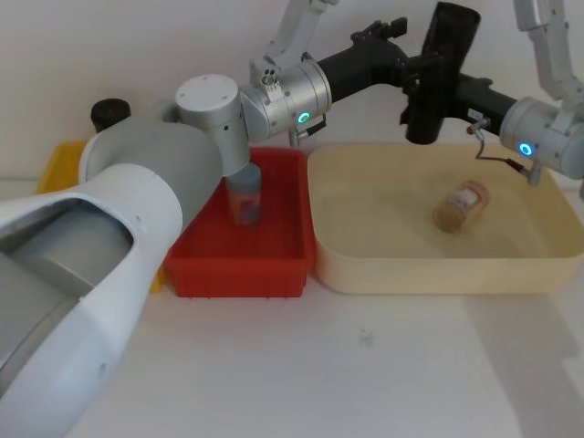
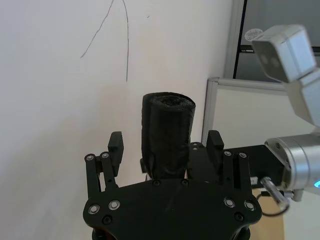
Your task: Pick up the garbage bag with the one hand and transfer it to the other hand.
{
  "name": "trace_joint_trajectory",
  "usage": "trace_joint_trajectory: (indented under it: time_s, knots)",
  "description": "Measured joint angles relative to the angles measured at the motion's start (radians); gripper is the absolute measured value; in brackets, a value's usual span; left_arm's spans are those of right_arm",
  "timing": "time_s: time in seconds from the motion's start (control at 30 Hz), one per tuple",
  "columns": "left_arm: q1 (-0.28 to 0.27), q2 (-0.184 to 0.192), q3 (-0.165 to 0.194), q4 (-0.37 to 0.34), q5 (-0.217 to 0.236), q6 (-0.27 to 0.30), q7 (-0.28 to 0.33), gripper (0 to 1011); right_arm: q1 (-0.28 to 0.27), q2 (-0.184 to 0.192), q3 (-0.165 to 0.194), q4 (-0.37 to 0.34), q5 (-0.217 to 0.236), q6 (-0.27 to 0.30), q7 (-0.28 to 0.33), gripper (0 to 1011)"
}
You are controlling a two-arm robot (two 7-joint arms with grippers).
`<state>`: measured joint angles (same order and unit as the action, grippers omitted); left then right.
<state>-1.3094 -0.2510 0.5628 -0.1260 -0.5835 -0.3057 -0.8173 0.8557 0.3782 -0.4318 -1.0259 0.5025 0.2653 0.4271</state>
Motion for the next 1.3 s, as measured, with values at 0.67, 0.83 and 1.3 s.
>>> trace_joint_trajectory:
  time_s: [0.67, 0.83, 1.3]
  knots:
    - [0.0, 0.0, 0.0, 0.0, 0.0, 0.0, 0.0, 1001, 0.031, 0.007, 0.058, 0.109, -0.019, 0.042, -0.116, 753]
    - [0.0, 0.0, 0.0, 0.0, 0.0, 0.0, 0.0, 1002, 0.033, 0.008, 0.064, 0.121, -0.021, 0.047, -0.129, 879]
    - [0.0, 0.0, 0.0, 0.0, 0.0, 0.0, 0.0, 1002, 0.037, 0.009, 0.072, 0.135, -0.024, 0.052, -0.144, 1000]
